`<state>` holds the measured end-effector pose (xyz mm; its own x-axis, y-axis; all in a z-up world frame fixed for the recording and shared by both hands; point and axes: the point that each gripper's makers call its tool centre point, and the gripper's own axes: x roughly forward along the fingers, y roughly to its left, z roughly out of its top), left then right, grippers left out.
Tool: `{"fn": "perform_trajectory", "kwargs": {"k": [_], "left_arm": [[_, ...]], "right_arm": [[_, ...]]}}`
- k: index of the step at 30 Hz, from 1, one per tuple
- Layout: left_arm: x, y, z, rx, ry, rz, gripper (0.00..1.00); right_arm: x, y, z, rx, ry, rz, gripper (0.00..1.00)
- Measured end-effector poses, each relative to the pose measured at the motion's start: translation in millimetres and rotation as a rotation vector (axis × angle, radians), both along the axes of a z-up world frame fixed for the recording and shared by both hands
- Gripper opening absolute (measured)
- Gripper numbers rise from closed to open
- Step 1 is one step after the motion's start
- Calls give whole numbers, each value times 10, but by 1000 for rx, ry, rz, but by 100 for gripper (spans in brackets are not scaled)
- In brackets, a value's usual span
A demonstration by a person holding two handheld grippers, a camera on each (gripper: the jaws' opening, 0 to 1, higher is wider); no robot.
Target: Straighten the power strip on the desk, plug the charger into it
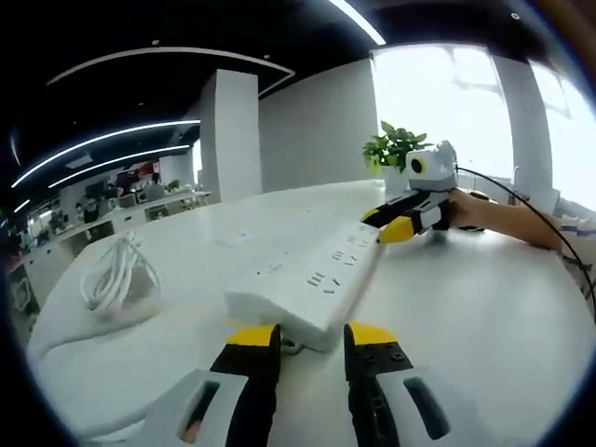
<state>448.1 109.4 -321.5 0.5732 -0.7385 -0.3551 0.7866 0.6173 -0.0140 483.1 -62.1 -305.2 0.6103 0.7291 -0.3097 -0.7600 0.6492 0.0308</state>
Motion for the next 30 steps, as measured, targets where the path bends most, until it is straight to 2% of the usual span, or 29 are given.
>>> {"fn": "perform_trajectory", "kwargs": {"k": [4, 8, 30], "left_arm": [[-20, 31, 2, -5, 5, -1, 26], [-33, 55, 0, -19, 9, 8, 24], [-170, 125, -1, -47, 26, -7, 24]], "right_arm": [[-16, 27, 2, 22, 7, 0, 36], [-18, 31, 2, 79, 12, -19, 34], [-310, 90, -3, 121, -16, -19, 32]]}}
